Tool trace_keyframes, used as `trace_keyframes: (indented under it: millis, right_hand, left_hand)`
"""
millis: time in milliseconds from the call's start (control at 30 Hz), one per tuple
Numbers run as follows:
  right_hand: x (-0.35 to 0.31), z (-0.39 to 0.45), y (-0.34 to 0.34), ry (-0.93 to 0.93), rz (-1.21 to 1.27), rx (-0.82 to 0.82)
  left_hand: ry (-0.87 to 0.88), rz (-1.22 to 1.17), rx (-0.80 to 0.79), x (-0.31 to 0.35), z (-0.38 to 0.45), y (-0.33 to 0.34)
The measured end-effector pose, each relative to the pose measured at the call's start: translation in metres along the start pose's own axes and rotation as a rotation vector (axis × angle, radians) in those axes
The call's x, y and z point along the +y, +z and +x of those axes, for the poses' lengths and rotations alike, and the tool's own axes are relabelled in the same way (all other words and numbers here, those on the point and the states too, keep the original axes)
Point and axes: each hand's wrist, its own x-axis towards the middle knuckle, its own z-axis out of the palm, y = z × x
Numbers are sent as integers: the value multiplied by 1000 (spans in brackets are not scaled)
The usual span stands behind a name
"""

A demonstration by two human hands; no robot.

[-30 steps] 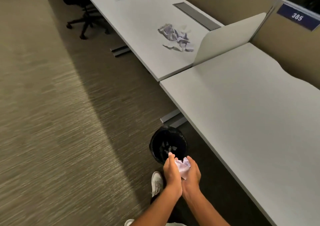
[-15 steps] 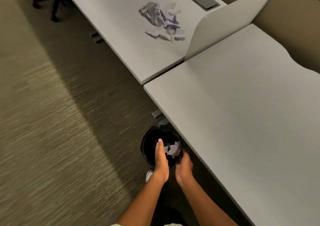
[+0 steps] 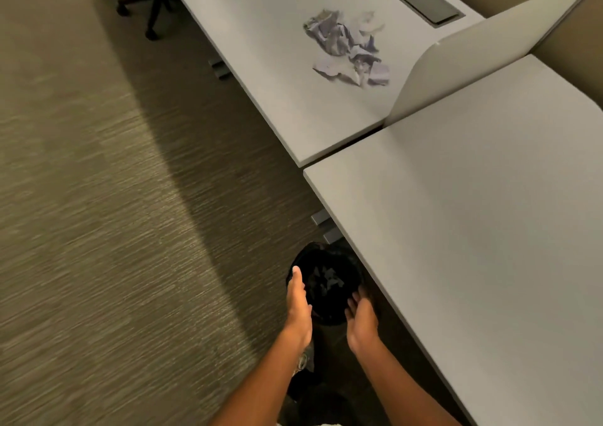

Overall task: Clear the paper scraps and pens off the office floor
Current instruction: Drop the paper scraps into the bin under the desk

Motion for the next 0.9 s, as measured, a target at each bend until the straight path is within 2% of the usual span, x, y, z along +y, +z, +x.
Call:
trace_keyframes:
  millis: [267,433,667,900]
  right_hand:
    - [28,-27,53,1,-158,-67]
    - [71,-59,113,27,-284,-161]
    - [175,-153,204,55,-491,-404]
    - [310,-255,278,53,-791,-653]
  left_hand:
    - [52,-134,115,29,-31,-63]
    - [123,-241,221,43,-54,-149]
    - [245,-417,384,49,-95,-309]
    - [347,-741,547,33,-150,-466]
